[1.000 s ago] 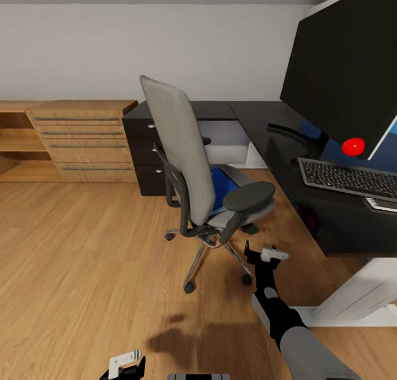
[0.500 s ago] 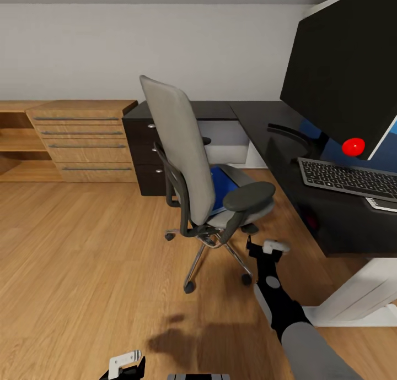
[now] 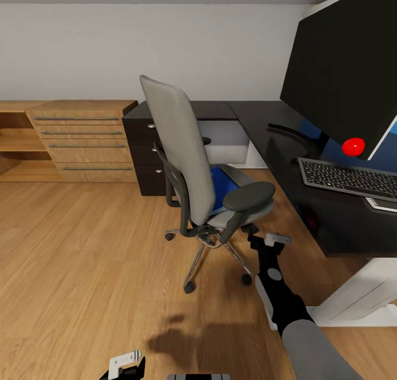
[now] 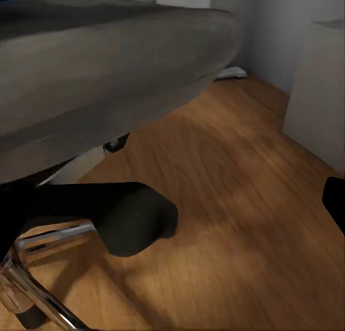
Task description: In the bedroom, organize the workspace by keeping the computer under the desk, ensuring the monitor is on the desk, placing the keyboard on the desk next to the monitor, placing the mouse on the desk next to the keyboard, moving the folder from the swivel chair onto the desk next to the mouse, stacking the notebook on top of the folder with the pen on top of the notebook, and positioning the swivel chair next to the desk.
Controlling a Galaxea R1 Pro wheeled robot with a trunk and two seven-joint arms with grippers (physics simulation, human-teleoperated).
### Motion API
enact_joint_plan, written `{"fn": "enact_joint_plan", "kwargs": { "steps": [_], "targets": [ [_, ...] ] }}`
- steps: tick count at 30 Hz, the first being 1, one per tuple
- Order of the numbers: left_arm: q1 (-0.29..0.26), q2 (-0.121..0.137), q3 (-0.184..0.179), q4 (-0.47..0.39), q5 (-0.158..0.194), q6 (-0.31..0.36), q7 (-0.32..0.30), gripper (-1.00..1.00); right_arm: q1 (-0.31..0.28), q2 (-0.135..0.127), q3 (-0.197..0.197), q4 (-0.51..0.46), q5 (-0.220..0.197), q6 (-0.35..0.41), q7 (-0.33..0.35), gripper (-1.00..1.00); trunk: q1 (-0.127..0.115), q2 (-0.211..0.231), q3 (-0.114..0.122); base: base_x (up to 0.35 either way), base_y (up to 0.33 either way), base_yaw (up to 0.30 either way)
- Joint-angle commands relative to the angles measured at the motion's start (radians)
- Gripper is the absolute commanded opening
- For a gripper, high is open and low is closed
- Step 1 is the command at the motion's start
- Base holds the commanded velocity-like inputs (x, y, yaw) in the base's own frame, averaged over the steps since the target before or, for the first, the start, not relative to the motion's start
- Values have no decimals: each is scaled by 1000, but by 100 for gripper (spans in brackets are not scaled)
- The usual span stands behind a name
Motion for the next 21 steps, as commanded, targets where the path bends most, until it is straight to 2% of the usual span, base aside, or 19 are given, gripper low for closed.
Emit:
{"fn": "enact_joint_plan", "kwargs": {
  "steps": [1,6,21],
  "targets": [
    [0,1,-6,0,10,-4,7,100,0,2,-3,1,6,-9,-2,100,0,0,-1,0,0,0],
    [0,1,-6,0,9,-4,7,100,0,5,-1,5,5,-32,-3,100,0,0,-2,0,0,82],
    [0,1,-5,-1,10,-6,7,100,0,5,-2,8,6,-37,1,100,0,0,-6,0,0,218]
  ]
}}
